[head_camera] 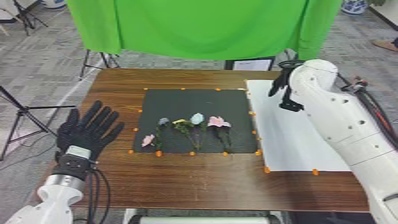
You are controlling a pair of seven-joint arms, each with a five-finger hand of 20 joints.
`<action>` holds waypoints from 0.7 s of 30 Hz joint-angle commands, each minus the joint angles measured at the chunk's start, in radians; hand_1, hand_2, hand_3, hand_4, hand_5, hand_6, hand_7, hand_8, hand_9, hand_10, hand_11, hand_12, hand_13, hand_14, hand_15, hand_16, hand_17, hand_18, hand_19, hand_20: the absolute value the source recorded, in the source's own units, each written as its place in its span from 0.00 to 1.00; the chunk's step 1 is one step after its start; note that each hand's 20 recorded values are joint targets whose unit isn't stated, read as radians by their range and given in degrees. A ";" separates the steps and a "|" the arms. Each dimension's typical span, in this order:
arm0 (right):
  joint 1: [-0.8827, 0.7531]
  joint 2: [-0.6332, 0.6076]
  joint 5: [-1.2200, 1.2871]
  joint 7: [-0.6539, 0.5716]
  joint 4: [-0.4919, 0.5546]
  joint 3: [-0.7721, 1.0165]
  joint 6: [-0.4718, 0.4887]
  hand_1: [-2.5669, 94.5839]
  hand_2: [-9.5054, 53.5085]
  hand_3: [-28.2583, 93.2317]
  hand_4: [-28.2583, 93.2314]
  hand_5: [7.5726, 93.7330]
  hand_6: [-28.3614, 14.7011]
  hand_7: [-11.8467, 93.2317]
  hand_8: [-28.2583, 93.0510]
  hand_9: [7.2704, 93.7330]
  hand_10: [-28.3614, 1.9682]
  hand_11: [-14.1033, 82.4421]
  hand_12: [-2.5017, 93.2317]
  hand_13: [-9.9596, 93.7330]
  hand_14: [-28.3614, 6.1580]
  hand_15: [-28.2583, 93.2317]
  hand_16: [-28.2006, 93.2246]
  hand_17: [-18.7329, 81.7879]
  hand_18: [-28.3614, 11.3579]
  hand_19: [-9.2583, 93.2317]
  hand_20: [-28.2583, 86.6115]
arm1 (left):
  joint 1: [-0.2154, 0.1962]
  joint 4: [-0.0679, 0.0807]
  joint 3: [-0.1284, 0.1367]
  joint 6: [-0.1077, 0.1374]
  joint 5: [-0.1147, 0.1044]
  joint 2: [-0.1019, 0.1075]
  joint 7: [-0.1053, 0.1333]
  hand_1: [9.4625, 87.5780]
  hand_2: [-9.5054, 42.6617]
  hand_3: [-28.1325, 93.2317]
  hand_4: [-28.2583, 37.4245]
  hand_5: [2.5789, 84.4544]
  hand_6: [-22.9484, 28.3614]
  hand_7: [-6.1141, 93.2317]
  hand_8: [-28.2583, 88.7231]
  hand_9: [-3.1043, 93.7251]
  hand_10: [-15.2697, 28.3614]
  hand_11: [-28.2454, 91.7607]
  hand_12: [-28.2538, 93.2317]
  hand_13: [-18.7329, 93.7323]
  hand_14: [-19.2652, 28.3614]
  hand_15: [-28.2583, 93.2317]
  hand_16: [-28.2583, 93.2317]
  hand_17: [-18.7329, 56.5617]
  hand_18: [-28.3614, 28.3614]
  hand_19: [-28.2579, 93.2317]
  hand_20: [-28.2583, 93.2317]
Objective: Arrange flowers
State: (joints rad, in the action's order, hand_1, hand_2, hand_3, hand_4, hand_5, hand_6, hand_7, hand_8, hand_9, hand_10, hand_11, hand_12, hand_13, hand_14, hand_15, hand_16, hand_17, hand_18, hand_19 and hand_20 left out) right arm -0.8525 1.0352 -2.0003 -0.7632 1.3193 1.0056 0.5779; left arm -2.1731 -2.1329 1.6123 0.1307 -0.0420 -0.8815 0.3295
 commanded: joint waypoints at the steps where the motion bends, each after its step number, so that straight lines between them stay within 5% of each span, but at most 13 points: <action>1: 0.002 -0.031 -0.041 -0.038 -0.087 -0.034 0.060 0.38 0.00 0.86 0.00 0.26 0.46 0.19 0.16 0.23 0.27 0.21 0.16 0.47 0.28 0.61 0.36 0.43 0.04 0.84 0.56 | 0.004 -0.003 -0.014 -0.011 -0.007 -0.004 0.003 0.28 0.38 0.80 0.00 0.46 0.62 0.22 0.16 0.37 0.73 0.42 0.33 0.38 0.74 0.51 0.18 0.16 0.76 0.51 0.29; 9: -0.024 -0.035 -0.007 -0.035 -0.133 -0.005 0.107 0.39 0.00 0.87 0.00 0.24 0.47 0.20 0.15 0.21 0.30 0.23 0.14 0.38 0.24 0.51 0.34 0.40 0.05 0.77 0.54 | 0.010 0.000 -0.017 -0.024 0.005 -0.003 0.003 0.28 0.39 0.80 0.00 0.46 0.62 0.22 0.16 0.37 0.73 0.42 0.33 0.38 0.74 0.51 0.18 0.16 0.76 0.51 0.29; 14: -0.041 -0.023 0.047 -0.049 -0.168 0.029 0.134 0.43 0.00 0.88 0.00 0.25 0.50 0.23 0.14 0.22 0.39 0.25 0.13 0.33 0.30 0.43 0.33 0.36 0.11 0.71 0.50 | 0.010 -0.001 -0.021 -0.006 -0.007 -0.010 -0.003 0.27 0.39 0.80 0.00 0.45 0.63 0.22 0.16 0.37 0.73 0.42 0.33 0.38 0.74 0.51 0.18 0.16 0.76 0.51 0.29; 18: -0.066 -0.022 0.051 -0.054 -0.158 0.042 0.127 0.47 0.00 0.89 0.00 0.30 0.49 0.25 0.13 0.27 0.40 0.27 0.12 0.36 0.33 0.44 0.32 0.38 0.12 0.72 0.49 | 0.012 0.001 -0.020 -0.013 -0.002 -0.011 -0.003 0.27 0.40 0.81 0.00 0.44 0.63 0.21 0.16 0.37 0.73 0.41 0.32 0.38 0.74 0.51 0.18 0.16 0.76 0.51 0.29; 21: -0.088 -0.029 0.059 -0.059 -0.135 0.042 0.125 0.51 0.00 0.90 0.00 0.40 0.50 0.27 0.13 0.40 0.40 0.30 0.14 0.46 0.38 0.47 0.31 0.43 0.15 0.76 0.49 | 0.014 0.002 -0.020 -0.016 0.000 -0.014 -0.011 0.26 0.41 0.80 0.00 0.44 0.63 0.21 0.17 0.37 0.73 0.41 0.32 0.38 0.74 0.51 0.18 0.16 0.76 0.51 0.29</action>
State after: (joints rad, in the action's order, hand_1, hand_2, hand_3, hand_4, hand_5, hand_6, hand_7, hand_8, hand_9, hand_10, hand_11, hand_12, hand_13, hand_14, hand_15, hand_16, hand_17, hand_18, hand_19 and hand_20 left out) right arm -0.8644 1.0151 -1.9539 -0.7976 1.1879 1.0616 0.6775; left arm -2.1583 -2.1320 1.5923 0.1251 -0.0440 -0.8824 0.3330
